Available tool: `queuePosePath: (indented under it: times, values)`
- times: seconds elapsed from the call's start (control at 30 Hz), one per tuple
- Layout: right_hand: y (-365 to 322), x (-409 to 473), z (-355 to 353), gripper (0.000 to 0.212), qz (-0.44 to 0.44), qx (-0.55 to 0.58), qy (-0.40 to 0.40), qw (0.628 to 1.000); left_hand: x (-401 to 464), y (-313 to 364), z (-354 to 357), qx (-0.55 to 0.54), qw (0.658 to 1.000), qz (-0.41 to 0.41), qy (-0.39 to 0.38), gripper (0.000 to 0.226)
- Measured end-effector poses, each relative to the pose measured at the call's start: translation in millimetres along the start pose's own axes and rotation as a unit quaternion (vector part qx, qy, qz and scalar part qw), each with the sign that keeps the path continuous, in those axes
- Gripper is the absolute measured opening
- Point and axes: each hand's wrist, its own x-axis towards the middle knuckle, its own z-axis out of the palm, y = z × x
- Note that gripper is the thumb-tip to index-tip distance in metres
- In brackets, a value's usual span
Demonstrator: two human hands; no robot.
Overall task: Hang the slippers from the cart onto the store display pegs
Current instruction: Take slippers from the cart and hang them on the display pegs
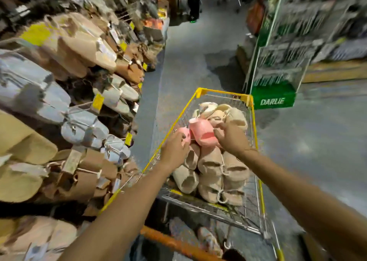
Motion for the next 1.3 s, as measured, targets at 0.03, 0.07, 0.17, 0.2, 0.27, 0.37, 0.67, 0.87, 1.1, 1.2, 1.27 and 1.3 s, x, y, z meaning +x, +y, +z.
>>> queuePosePath:
  times: [0.03, 0.07, 0.17, 0.2, 0.27, 0.37, 0.67, 0.87, 1.1, 1.2, 1.27, 1.3]
  values:
    - [15, 3, 10, 0.03, 0.005, -0.011, -0.014, 1.0, 3, -6, 16, 0.013, 1.0, -0.003, -0.015, 0.027]
    - [26, 6, 19, 0.029, 0.009, -0.02, -0.028, 0.999, 5, -13, 32, 0.025, 0.999, -0.006, -0.028, 0.027]
    - [49, 22, 54, 0.031, 0.014, -0.043, -0.057, 0.997, 10, -29, 61, 0.046, 0.997, -0.033, -0.059, 0.027]
    - [52, 30, 65, 0.032, 0.014, -0.05, -0.07, 0.996, 14, -37, 69, 0.046, 0.996, -0.045, -0.067, 0.028]
    - [54, 49, 84, 0.036, 0.002, -0.052, -0.081, 0.995, 21, -51, 81, 0.03, 0.993, -0.089, -0.069, 0.027]
    - [52, 83, 108, 0.052, -0.052, -0.087, -0.084, 0.991, 31, -57, 93, -0.029, 0.975, -0.215, -0.04, 0.03]
    - [45, 141, 121, 0.041, -0.138, -0.152, -0.13, 0.97, 74, -61, 102, -0.561, 0.618, -0.536, 0.123, 0.037]
    - [24, 127, 99, 0.018, -0.129, -0.096, -0.143, 0.977, 73, -50, 91, -0.502, 0.68, -0.512, 0.153, 0.038]
    - [17, 101, 82, 0.03, -0.137, -0.028, -0.138, 0.981, 58, -36, 59, -0.466, 0.743, -0.453, 0.157, 0.035]
    - [14, 106, 75, 0.034, -0.113, -0.092, -0.165, 0.976, 41, -36, 56, -0.452, 0.766, -0.43, 0.153, 0.035]
    - [14, 103, 74, 0.037, -0.081, -0.143, -0.215, 0.963, 32, -32, 53, -0.447, 0.771, -0.428, 0.148, 0.038]
    - [15, 99, 75, 0.035, -0.081, -0.171, -0.223, 0.956, 28, -30, 53, -0.45, 0.77, -0.429, 0.143, 0.04]
